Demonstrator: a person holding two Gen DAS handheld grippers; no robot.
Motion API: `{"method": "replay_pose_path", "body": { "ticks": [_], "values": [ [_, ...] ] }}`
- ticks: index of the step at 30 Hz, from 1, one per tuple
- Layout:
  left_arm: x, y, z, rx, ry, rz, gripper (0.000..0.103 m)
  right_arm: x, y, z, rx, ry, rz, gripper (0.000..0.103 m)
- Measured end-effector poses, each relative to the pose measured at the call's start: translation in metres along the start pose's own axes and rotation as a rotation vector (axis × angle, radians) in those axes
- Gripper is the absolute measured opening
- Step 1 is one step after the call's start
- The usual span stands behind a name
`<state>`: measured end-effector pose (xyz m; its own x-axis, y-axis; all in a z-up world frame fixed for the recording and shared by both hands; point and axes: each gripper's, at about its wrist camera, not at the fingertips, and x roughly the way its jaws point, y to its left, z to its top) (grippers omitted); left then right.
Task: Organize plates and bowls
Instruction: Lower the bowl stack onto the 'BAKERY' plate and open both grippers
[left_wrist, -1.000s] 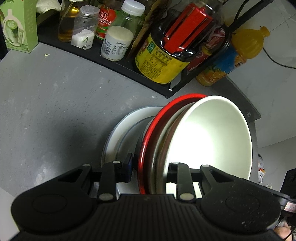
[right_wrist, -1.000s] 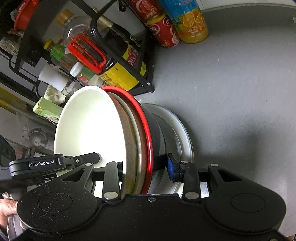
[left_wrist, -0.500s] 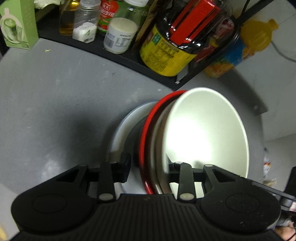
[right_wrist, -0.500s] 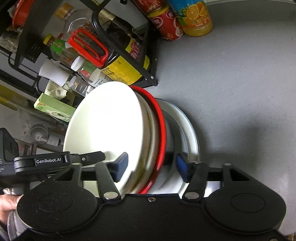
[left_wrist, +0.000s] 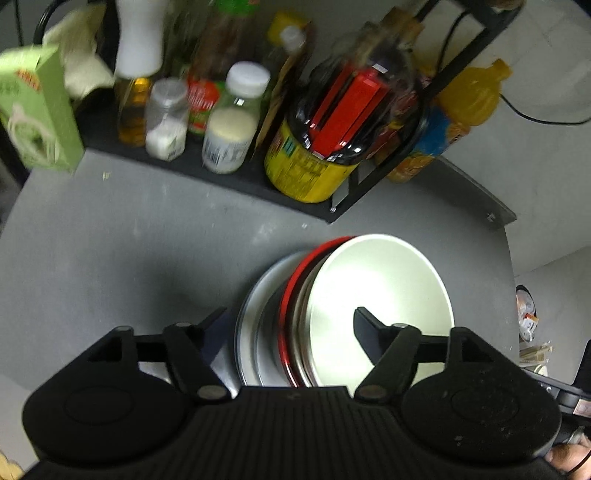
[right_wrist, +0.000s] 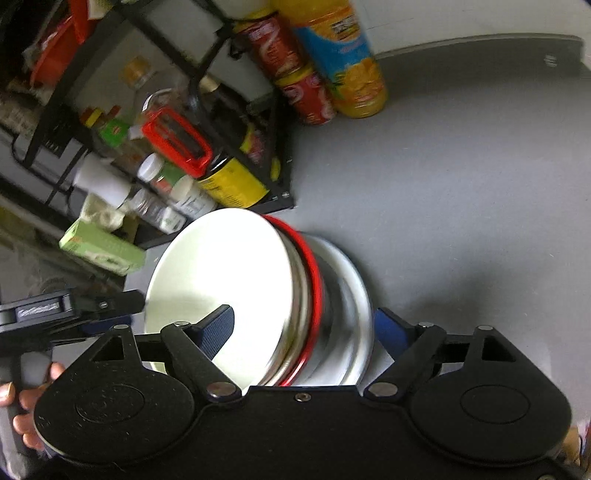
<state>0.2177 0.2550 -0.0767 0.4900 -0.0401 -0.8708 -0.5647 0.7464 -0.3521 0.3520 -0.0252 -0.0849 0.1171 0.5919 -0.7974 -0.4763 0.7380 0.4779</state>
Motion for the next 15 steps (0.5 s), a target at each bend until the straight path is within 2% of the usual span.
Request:
{"method": "replay_pose_path", "body": {
  "ticks": [6, 10, 15],
  "values": [
    [-0.007, -0.011, 0.006, 0.098, -0.003, -0.048, 0.079, -0.013, 0.004, -0.011, 0.021, -0.088, -0.064, 0.086],
    [-0.007, -0.015, 0.007, 0.156, -0.007, -0.051, 0.083, -0.023, 0.008, -0.022, 0.047, -0.146, -0.105, 0.086],
    [-0.009, -0.020, 0.006, 0.212, -0.013, -0.060, 0.087, -0.038, 0.007, -0.036, 0.087, -0.204, -0.156, 0.091]
  ]
}}
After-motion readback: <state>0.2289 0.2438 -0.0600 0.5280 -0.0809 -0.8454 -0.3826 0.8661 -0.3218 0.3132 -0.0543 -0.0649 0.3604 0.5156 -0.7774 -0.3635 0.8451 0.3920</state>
